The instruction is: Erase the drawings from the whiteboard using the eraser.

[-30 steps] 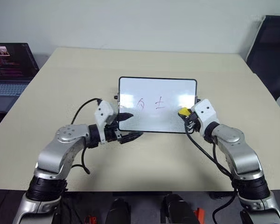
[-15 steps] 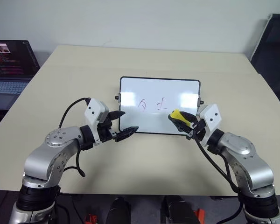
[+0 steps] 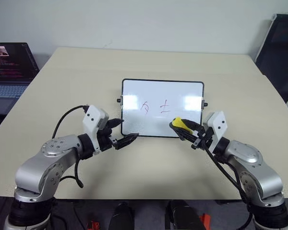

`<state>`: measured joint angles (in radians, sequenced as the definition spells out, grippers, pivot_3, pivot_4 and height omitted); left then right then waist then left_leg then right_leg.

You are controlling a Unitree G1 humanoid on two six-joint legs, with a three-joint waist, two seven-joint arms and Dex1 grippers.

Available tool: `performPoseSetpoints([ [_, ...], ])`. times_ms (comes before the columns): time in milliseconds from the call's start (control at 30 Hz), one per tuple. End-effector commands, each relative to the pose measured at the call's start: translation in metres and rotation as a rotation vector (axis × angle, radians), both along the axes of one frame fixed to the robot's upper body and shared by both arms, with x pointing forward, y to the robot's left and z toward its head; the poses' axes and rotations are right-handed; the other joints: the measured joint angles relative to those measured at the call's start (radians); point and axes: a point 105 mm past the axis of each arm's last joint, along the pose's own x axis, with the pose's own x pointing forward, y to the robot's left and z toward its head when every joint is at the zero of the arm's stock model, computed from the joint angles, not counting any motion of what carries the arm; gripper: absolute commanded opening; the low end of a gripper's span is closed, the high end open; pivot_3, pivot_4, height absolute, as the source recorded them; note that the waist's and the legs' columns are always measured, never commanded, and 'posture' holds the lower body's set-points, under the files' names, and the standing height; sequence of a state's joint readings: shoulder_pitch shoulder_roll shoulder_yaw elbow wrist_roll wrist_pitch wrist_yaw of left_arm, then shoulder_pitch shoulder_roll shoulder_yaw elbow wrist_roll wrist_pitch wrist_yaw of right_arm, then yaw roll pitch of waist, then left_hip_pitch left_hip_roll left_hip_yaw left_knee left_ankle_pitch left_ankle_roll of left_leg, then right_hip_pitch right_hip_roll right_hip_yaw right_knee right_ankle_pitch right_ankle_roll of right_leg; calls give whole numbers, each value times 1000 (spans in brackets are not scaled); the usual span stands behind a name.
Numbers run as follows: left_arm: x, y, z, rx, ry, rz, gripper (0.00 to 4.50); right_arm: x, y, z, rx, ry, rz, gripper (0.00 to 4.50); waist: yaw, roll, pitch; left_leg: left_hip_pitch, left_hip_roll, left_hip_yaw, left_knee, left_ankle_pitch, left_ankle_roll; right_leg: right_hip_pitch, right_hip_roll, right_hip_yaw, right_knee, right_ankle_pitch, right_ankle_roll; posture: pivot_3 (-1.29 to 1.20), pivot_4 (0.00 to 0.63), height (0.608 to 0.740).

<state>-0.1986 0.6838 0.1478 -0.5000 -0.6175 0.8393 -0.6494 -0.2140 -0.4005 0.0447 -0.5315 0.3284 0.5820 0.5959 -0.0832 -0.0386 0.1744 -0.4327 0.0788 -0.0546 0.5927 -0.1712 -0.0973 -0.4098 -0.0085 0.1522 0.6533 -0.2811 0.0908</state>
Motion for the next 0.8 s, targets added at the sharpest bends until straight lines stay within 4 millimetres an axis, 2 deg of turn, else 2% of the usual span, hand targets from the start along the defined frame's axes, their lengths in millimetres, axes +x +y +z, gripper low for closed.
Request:
performPoseSetpoints([
  [33, 2, 6, 12, 15, -66, 3, 4500, 8, 5, 10, -37, -82, 0, 1111, 0, 0, 0, 0, 0, 0, 0, 0, 0, 0, 0, 0, 0, 0, 0, 0, 150, 740],
  [133, 3, 7, 10, 17, -71, -1, 4500, 20, 13, 11, -72, -121, -18, 1111, 0, 0, 0, 0, 0, 0, 1, 0, 0, 0, 0, 0, 0, 0, 0, 0, 150, 740],
  [267, 3, 6, 5, 26, -72, -17, 4500, 48, 21, 12, -157, -175, -98, 1111, -1, 0, 0, 0, 0, 0, 1, 0, 0, 0, 0, 0, 2, 0, -1, 0, 150, 740],
  [533, 2, 6, -4, 34, -71, -52, 4500, 97, 34, 28, -250, -242, -240, 1111, -1, 0, 0, 0, 0, 0, 0, 0, 0, -2, 0, 0, 6, 5, 0, 0, 150, 740],
  [600, 2, 6, -7, 34, -71, -54, 4500, 100, 36, 24, -290, -238, -228, 1111, 0, 0, 0, 0, 0, 0, 0, 0, 0, -2, 0, 0, 6, 5, 0, 0, 150, 740],
  [700, 2, 10, -11, 35, -71, -54, 4500, 94, 39, 2, -393, -160, -146, 1111, 1, 0, 0, 0, 0, 0, 0, 0, 0, -2, 0, 0, 6, 5, 0, 0, 150, 740],
  [800, 2, 14, -15, 34, -71, -51, 4500, 80, 34, -25, -490, -66, -66, 1111, 2, 0, 0, 1, 0, 0, 1, 0, 0, -2, 0, 0, 7, 5, 0, 0, 150, 740],
])
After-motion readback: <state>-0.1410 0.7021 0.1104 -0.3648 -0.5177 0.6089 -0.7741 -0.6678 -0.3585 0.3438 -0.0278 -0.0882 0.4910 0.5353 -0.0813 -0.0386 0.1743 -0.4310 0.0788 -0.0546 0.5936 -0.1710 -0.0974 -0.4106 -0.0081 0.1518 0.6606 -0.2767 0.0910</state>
